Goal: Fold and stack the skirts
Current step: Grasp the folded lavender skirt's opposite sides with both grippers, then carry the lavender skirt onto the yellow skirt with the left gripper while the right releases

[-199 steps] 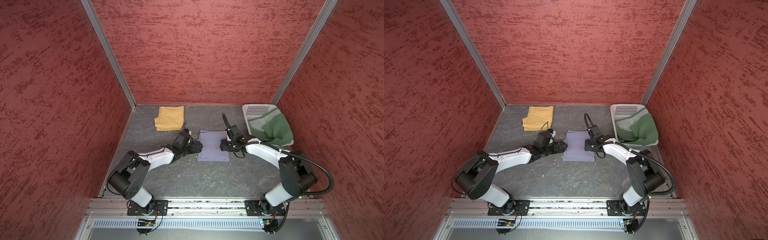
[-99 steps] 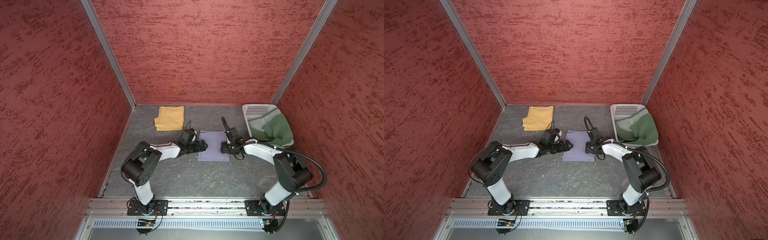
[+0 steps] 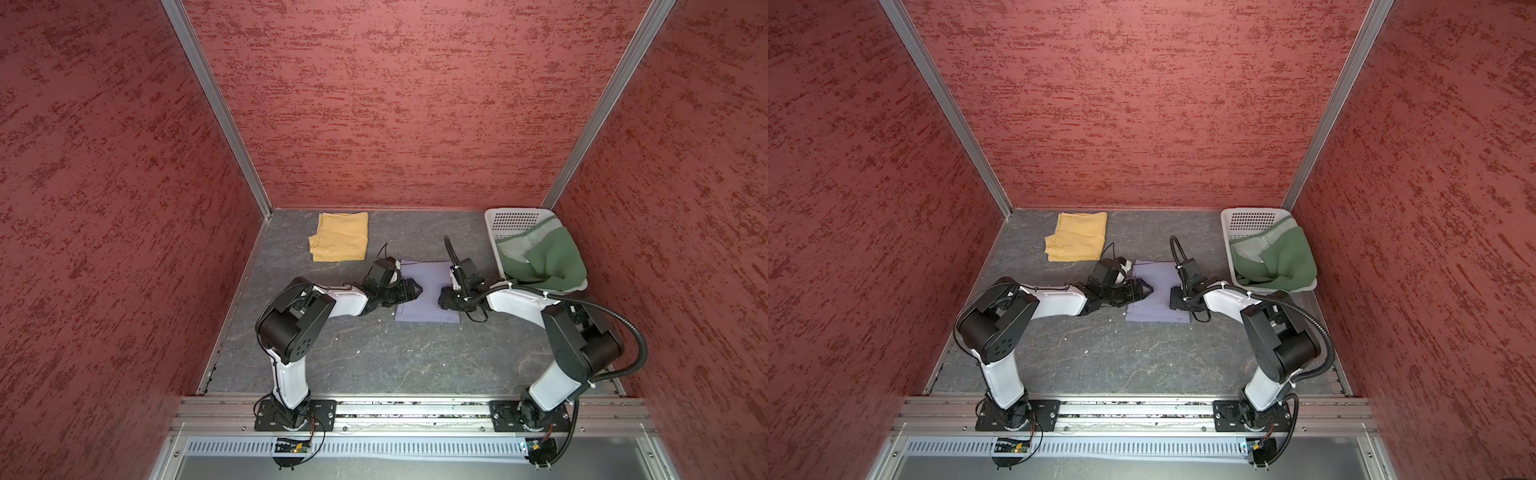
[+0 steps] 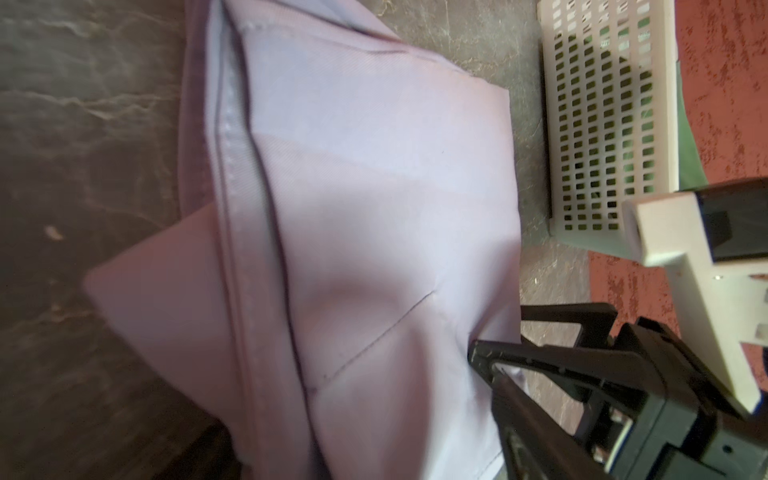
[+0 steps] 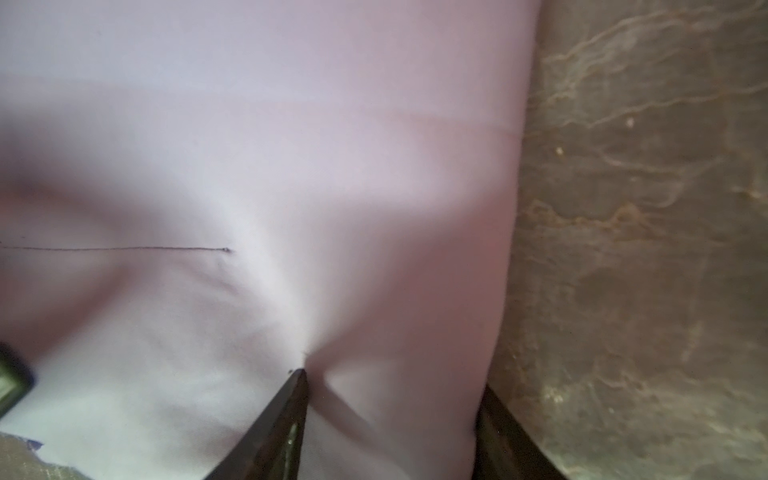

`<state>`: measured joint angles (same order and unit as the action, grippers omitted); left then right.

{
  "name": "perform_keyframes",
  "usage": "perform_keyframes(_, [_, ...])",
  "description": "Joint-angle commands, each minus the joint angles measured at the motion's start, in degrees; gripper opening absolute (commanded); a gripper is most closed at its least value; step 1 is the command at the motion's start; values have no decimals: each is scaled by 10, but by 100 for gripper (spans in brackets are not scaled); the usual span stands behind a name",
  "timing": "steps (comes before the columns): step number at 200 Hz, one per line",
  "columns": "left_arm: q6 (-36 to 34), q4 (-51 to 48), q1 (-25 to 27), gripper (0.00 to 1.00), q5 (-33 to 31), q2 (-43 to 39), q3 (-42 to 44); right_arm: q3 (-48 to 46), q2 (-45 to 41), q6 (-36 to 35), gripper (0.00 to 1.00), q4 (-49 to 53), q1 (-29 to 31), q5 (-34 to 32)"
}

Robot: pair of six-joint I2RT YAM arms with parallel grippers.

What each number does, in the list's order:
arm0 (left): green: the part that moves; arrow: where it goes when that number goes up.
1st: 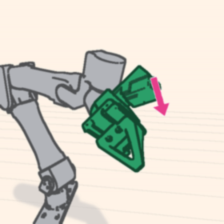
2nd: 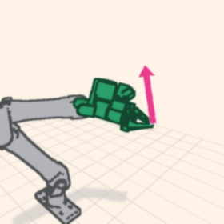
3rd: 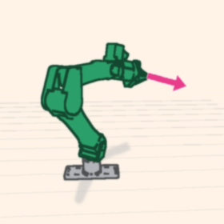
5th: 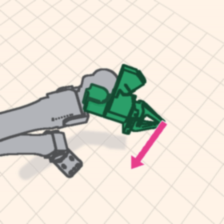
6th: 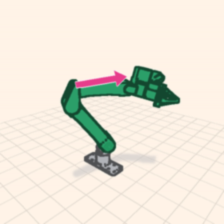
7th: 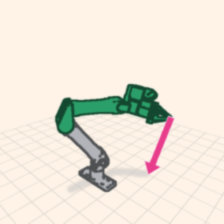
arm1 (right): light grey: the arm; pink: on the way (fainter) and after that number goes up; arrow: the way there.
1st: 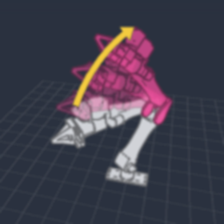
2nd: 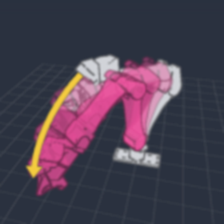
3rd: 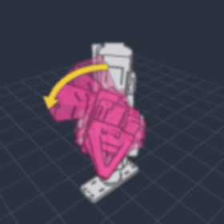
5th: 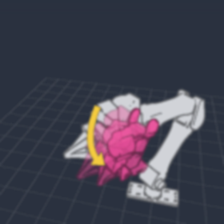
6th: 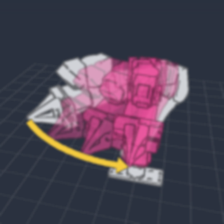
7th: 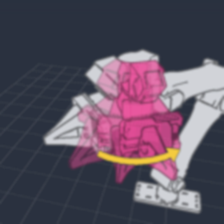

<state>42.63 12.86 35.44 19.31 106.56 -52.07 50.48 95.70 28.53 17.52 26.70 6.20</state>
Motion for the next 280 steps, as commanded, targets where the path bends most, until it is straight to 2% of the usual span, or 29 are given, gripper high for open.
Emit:
perform_keyframes(1, [21, -19, 9, 76, 10, 35, 0, -17, 17, 11, 58, -20, -2, 22])
perform_keyframes(88, [44, 12, 13, 44, 4, 55, -15, -34, 21, 16, 56, -38, -2, 32])
perform_keyframes(104, [34, -3, 13, 34, -2, 57, -25, -35, 23, 17, 55, -40, -1, 33])
perform_keyframes(144, [-1, -50, 7, 0, -15, 61, -54, -38, 21, 18, 55, -42, -2, 36])
perform_keyframes(196, [-93, -146, -8, 0, -34, 50, -107, -22, -32, 1, 60, -43, -2, 13])
perform_keyframes(240, [-182, -196, -52, 0, 7, 36, -143, 5, -115, -10, 66, -9, -20, -90])
perform_keyframes(280, [-251, -236, -88, 0, 48, 22, -191, 3, -162, -29, 66, 7, -48, -112])
